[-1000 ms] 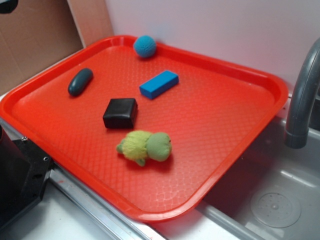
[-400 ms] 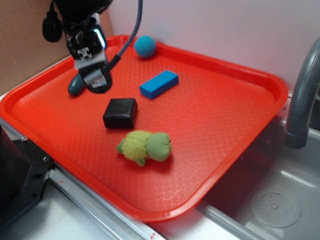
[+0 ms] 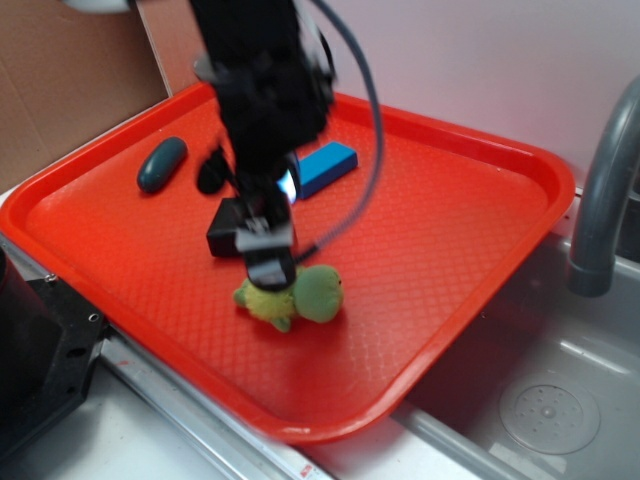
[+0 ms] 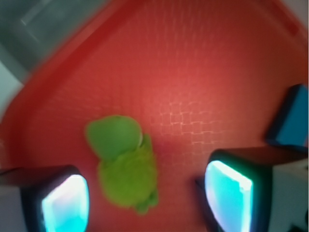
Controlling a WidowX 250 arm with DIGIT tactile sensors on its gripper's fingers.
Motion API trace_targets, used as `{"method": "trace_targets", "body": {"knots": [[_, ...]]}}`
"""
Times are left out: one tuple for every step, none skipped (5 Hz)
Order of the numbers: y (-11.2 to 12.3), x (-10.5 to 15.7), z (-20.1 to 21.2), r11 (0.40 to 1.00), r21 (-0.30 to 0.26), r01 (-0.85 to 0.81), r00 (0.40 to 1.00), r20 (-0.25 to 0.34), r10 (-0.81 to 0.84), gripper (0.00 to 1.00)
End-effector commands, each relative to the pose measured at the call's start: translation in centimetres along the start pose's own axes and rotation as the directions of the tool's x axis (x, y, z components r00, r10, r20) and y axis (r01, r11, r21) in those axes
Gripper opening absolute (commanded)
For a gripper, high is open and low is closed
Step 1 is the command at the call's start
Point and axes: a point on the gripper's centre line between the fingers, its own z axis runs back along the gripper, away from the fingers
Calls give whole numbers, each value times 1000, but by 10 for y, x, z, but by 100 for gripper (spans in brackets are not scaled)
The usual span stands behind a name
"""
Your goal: Grab the green animal.
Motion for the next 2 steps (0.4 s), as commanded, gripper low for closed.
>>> {"method": "trace_targets", "body": {"knots": [[-17,14,-23,993,-7,122,992,11,-122,100],[-19,14,-25,988,-17,154,988,-1,-154,65]]}}
